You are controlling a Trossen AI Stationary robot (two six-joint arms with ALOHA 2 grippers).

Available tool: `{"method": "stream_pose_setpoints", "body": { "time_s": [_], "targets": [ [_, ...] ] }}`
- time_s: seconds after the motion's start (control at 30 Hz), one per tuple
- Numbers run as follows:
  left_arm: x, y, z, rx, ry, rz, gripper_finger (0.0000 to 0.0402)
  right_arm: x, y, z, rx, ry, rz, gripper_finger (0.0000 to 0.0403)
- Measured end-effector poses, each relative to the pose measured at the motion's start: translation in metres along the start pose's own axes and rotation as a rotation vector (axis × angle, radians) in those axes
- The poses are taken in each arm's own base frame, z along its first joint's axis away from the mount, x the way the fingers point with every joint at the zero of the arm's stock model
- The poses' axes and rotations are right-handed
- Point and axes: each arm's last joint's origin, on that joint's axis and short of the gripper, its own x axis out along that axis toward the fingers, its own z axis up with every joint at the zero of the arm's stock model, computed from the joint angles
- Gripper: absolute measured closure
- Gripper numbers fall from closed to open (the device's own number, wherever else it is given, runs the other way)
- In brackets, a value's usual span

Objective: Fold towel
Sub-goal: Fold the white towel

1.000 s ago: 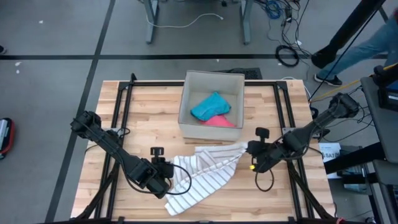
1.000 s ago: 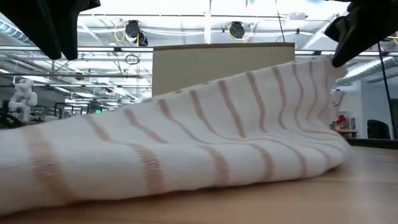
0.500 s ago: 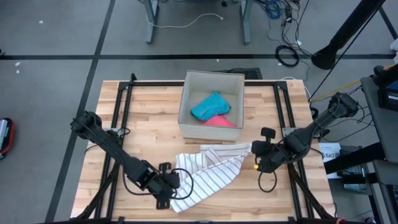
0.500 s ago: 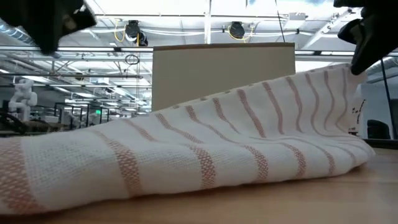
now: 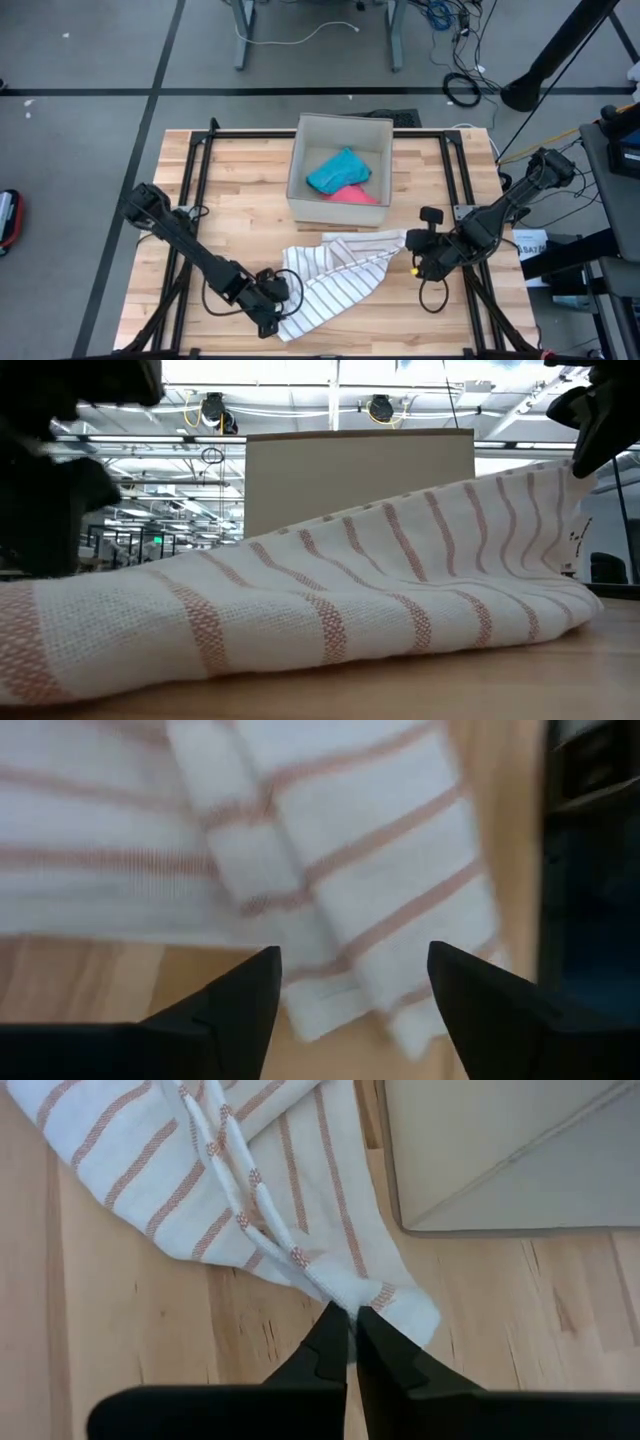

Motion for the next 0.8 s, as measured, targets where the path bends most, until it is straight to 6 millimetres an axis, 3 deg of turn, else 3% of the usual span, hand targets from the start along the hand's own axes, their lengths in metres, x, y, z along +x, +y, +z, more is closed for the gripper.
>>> {"method": "stream_pose_setpoints", "body": {
  "time_s": [0.17, 0.33, 0.7, 0.8],
  "targets": [
    [0.023, 0.0, -0.012, 0.026, 0.045, 0.017, 0.0141, 0.0, 0.0, 0.0, 0.0, 0.0, 0.0, 0.0402],
    [0.031, 0.0, -0.016, 0.028, 0.054, 0.032, 0.0158, 0.0, 0.0, 0.0, -0.003, -0.003, -0.001, 0.0402],
    [0.032, 0.001, -0.016, 0.135, 0.039, 0.037, 0.0357, 0.0, -0.001, 0.001, -0.002, -0.018, -0.018, 0.0402],
    [0.033, 0.002, -0.014, 0.177, 0.044, 0.032, 0.0391, 0.0, -0.001, 0.001, -0.002, -0.019, -0.019, 0.0402]
  ]
}}
